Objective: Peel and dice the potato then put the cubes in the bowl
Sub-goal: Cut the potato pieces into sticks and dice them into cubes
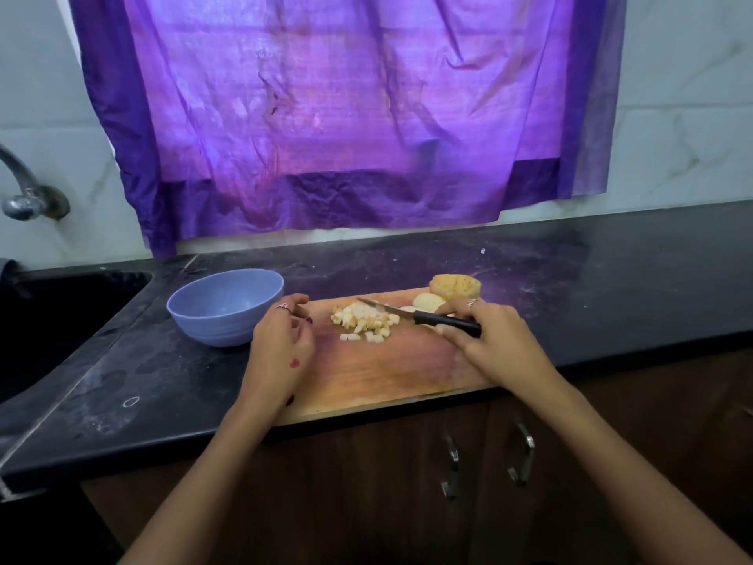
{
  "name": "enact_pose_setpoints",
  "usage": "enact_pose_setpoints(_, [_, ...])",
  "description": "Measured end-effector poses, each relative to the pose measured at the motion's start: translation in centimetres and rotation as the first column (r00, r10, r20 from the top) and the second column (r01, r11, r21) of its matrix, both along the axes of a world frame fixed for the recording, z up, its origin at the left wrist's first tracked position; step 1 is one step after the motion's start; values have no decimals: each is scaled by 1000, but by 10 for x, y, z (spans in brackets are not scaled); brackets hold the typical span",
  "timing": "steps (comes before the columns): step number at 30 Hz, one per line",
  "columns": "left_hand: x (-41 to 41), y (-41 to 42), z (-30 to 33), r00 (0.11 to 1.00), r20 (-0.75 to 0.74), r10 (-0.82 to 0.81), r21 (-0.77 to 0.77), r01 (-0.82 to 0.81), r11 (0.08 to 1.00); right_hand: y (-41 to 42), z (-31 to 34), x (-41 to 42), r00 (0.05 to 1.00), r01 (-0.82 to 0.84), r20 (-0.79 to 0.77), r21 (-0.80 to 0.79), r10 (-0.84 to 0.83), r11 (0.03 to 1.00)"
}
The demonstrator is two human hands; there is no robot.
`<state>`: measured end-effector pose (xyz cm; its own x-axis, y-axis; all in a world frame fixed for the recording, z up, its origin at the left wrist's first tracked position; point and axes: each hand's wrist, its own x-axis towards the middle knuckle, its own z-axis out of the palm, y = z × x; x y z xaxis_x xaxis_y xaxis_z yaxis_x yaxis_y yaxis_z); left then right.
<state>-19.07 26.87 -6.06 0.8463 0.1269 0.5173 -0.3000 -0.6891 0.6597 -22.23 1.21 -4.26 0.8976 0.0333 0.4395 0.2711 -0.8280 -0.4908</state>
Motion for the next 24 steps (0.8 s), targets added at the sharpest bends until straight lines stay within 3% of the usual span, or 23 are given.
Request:
enact_pose_setpoints(4, [6,-26,21,998,-42,-44,130,49,990,-16,-6,16,997,-3,67,466,-32,885])
enact_pose_setpoints(8, [17,-89,32,964,-227,-139,407,224,886,-20,-15,26,995,-12,83,652,-55,758])
enact_pose_setpoints(11, [31,-116,25,950,-309,-47,579,227,783,-24,-21,30,994,-6,81,707,-72,707])
enact_pose_setpoints(14, [41,-124,18,948,-317,-10,638,221,738,-29,-25,32,991,-5,96,717,-92,697])
enact_pose_setpoints(19, [50,-122,16,979,-203,-25,711,165,683,-27,-26,30,983,-23,154,651,-102,759])
enact_pose_setpoints(22, [52,-123,21,976,-212,-50,745,194,638,-28,-27,27,979,-30,173,642,-107,766])
enact_pose_setpoints(24, [54,-122,23,986,-140,-93,755,167,634,-29,-28,27,973,-38,196,652,-120,757])
